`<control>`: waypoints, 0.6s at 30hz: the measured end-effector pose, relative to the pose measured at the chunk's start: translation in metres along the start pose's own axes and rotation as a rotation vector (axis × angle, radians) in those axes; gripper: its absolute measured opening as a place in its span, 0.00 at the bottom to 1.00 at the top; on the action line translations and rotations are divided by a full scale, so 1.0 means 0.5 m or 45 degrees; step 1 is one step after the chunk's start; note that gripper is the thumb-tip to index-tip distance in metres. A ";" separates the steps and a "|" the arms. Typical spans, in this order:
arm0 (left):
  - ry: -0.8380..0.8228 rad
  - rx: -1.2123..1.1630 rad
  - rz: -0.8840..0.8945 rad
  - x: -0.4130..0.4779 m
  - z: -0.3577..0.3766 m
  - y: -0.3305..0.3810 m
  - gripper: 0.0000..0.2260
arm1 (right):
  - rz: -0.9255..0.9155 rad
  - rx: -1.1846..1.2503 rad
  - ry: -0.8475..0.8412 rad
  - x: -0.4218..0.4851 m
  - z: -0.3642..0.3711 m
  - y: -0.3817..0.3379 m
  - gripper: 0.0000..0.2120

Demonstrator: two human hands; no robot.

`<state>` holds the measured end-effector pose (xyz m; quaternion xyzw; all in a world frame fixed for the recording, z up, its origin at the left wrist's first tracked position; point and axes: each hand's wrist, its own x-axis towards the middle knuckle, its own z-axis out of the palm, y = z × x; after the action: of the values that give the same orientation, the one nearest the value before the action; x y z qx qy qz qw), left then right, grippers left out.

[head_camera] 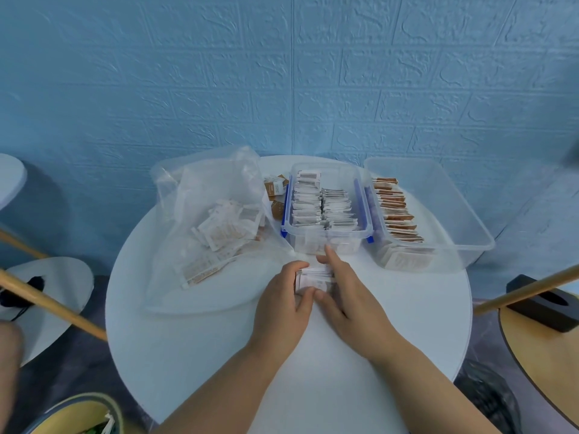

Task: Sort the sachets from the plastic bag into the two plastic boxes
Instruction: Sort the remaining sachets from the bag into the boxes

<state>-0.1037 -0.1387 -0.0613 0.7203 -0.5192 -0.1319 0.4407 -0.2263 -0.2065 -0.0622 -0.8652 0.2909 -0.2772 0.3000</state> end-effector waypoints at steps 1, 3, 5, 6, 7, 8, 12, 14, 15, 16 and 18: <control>0.000 0.005 0.010 0.000 0.001 0.000 0.17 | -0.044 -0.039 0.021 -0.001 0.001 0.003 0.24; 0.011 0.014 0.014 0.000 0.004 0.000 0.19 | -0.098 -0.071 0.089 0.000 0.002 0.009 0.20; 0.031 0.039 0.005 -0.001 0.006 0.000 0.21 | -0.094 -0.056 0.112 -0.001 0.000 0.009 0.16; 0.040 0.060 0.001 -0.001 0.006 -0.001 0.22 | -0.101 -0.053 0.116 -0.002 0.000 0.009 0.15; 0.042 0.085 0.004 -0.002 0.007 -0.004 0.22 | -0.104 -0.055 0.115 -0.002 0.001 0.009 0.15; 0.038 0.114 0.022 -0.002 0.006 -0.004 0.22 | -0.104 -0.058 0.106 -0.003 0.002 0.010 0.15; -0.040 0.314 0.106 -0.005 0.009 -0.001 0.25 | -0.086 -0.147 0.041 0.000 0.009 0.010 0.22; -0.068 0.359 0.119 -0.006 0.010 0.003 0.26 | -0.092 -0.193 0.024 0.001 0.009 0.012 0.23; -0.070 0.369 0.100 -0.006 0.010 0.004 0.26 | -0.084 -0.199 0.016 0.000 0.009 0.012 0.23; -0.044 0.369 0.102 -0.005 0.010 0.003 0.24 | -0.076 -0.196 0.016 0.000 0.008 0.011 0.22; 0.025 0.359 0.138 -0.003 0.011 -0.001 0.19 | -0.064 -0.172 0.038 0.000 0.007 0.011 0.20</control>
<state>-0.1077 -0.1402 -0.0652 0.7473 -0.5663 -0.0267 0.3466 -0.2260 -0.2090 -0.0683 -0.8862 0.2917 -0.2772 0.2295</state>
